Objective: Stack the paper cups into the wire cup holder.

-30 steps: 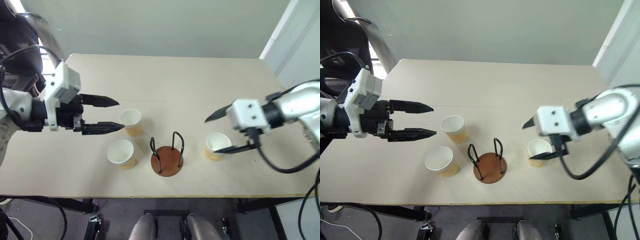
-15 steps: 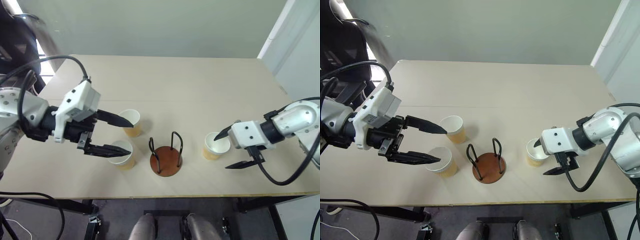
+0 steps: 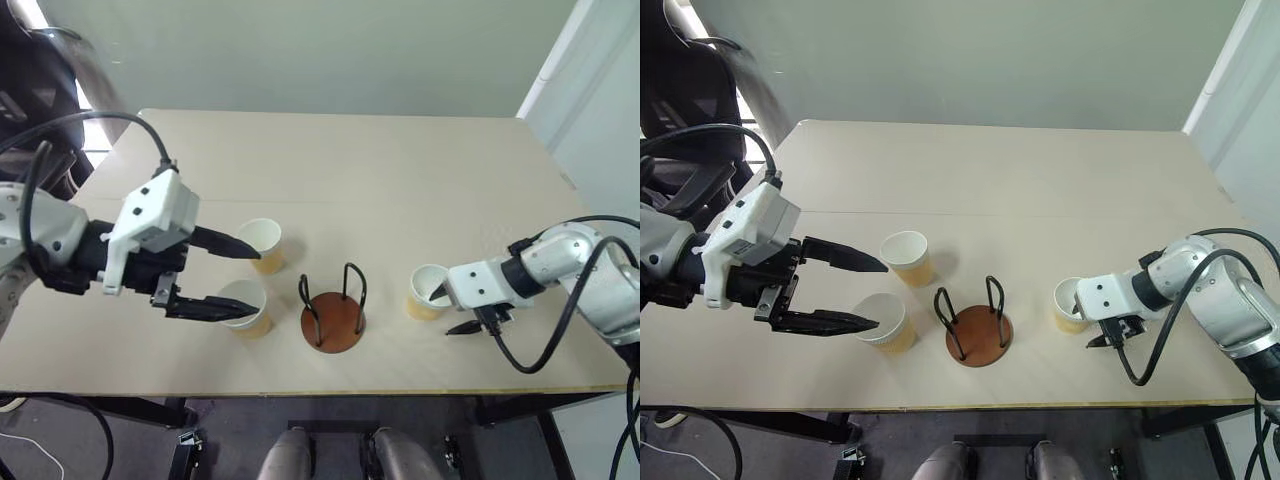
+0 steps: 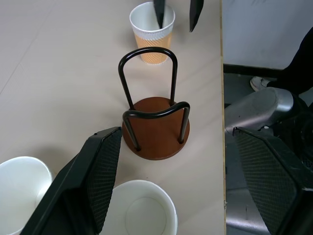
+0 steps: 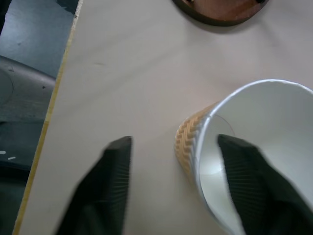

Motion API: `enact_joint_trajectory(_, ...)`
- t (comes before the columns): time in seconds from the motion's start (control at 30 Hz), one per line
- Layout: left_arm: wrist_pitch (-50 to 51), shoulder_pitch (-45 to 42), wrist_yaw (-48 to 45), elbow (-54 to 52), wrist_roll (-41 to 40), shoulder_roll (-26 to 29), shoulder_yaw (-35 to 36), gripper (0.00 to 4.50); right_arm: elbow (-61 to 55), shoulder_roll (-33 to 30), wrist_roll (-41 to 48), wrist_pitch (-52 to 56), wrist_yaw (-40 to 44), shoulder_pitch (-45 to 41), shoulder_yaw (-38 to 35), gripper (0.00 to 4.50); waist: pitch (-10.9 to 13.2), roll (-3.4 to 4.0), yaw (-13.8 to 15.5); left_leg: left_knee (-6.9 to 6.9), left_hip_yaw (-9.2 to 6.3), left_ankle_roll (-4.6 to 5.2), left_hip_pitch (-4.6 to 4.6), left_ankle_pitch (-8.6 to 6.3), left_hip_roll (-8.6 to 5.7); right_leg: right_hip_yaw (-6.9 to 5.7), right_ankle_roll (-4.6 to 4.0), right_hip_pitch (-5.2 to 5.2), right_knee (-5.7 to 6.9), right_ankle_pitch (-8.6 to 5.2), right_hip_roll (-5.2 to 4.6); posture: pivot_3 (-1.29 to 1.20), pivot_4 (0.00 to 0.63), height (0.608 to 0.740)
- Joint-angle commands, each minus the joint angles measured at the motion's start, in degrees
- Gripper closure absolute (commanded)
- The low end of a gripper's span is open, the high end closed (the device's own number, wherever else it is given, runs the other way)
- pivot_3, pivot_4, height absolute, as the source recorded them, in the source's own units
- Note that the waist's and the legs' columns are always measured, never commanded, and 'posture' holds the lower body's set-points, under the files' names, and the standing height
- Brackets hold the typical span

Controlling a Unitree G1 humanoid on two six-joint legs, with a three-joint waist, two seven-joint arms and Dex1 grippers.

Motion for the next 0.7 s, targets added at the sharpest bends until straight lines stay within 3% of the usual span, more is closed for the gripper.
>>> enact_joint_trajectory(0.03, 0.18, 0.35, 0.82, -1.24, -0.35, 1.03, 2.51, 0.61, 1.44, 0.86, -1.84, -1.34, 0.28, -2.23, 0.09, 3.08, 0.00, 0.00, 0.00, 0.00, 0.00, 0.00, -0.01, 0.00, 0.00, 0.00, 0.00, 0.00, 0.00, 0.00, 0.00, 0.00, 0.150, 0.740)
enact_joint_trajectory(0.17, -0.06, 0.55, 1.18, -1.11, -0.29, 1.18, 2.67, 0.61, 2.57, 1.61, -2.56, -1.84, 1.21, -3.67, 0.06, 4.49, 0.00, 0.00, 0.02, 0.01, 0.00, 0.00, -0.01, 0.00, 0.00, 0.00, -0.01, 0.00, -0.01, 0.01, 0.00, 0.00, 0.150, 0.740)
enact_joint_trajectory(0.43, -0.16, 3.50, 0.20, 0.66, 0.47, 1.87, 5.23, 0.61, 0.17, -0.70, 5.92, -1.11, 7.96, -8.37, -2.30, 4.49, 0.01, 0.02, -0.06, -0.03, 0.01, -0.02, -0.02, -0.01, 0.00, 0.00, -0.08, -0.01, -0.01, -0.03, 0.00, 0.00, 0.150, 0.740)
enact_joint_trajectory(0.7, -2.38, 12.62, 0.45, 3.50, 5.80, 2.15, 13.45, 0.61, 4.74, -5.57, 24.76, -0.76, 8.09, -27.84, -0.50, 4.49, 0.06, 0.10, -0.33, -0.08, 0.03, -0.03, -0.02, 0.00, 0.02, 0.00, -0.43, -0.05, -0.01, -0.25, 0.02, 0.00, 0.150, 0.740)
